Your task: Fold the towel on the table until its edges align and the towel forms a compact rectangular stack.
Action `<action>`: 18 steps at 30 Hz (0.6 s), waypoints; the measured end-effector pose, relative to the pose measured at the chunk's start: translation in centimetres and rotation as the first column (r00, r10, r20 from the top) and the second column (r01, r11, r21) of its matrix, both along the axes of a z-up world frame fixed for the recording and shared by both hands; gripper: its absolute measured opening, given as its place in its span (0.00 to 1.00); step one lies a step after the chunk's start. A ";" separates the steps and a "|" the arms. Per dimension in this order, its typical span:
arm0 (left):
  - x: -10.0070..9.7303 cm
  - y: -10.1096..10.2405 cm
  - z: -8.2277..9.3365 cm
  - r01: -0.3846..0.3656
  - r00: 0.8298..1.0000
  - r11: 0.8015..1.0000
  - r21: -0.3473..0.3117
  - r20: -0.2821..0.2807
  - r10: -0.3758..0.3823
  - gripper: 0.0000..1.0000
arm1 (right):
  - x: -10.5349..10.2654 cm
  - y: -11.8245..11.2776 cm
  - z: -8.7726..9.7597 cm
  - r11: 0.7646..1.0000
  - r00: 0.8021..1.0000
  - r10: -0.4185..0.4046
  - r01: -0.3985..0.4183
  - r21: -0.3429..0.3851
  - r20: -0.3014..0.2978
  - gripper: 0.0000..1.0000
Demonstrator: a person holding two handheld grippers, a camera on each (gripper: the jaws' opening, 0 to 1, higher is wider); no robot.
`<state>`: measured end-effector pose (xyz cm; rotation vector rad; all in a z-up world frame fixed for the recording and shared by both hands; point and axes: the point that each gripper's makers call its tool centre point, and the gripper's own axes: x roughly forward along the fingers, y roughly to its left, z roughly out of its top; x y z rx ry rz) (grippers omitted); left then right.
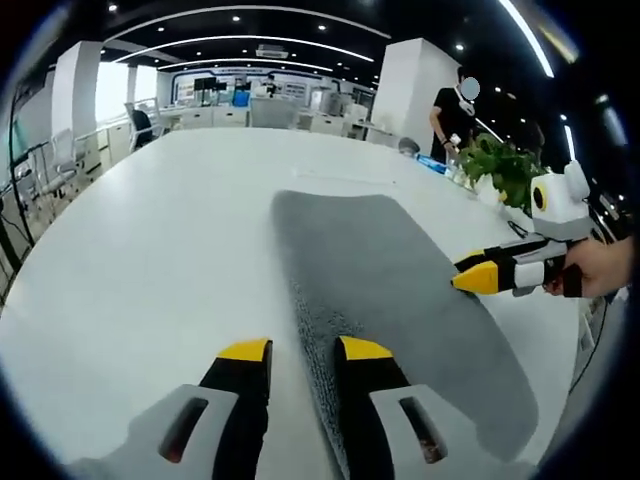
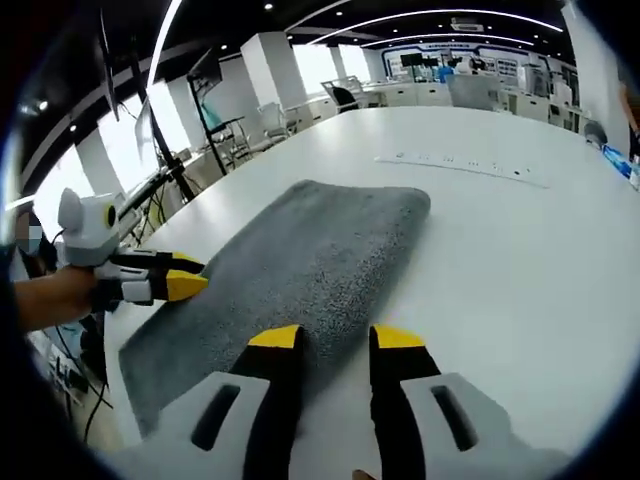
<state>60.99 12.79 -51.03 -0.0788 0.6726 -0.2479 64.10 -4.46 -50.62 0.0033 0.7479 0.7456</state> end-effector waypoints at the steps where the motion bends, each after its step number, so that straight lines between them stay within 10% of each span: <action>1: 0.1 0.0 -0.1 0.001 1.000 1.000 0.001 -0.003 -0.001 0.25 | -0.2 -0.1 0.2 1.000 1.000 -0.004 0.004 -0.001 0.009 0.13; 18: 0.3 -1.1 -0.2 0.012 1.000 1.000 0.016 0.000 -0.012 0.10 | -0.2 -0.3 -0.5 1.000 1.000 -0.027 0.027 0.003 -0.015 0.00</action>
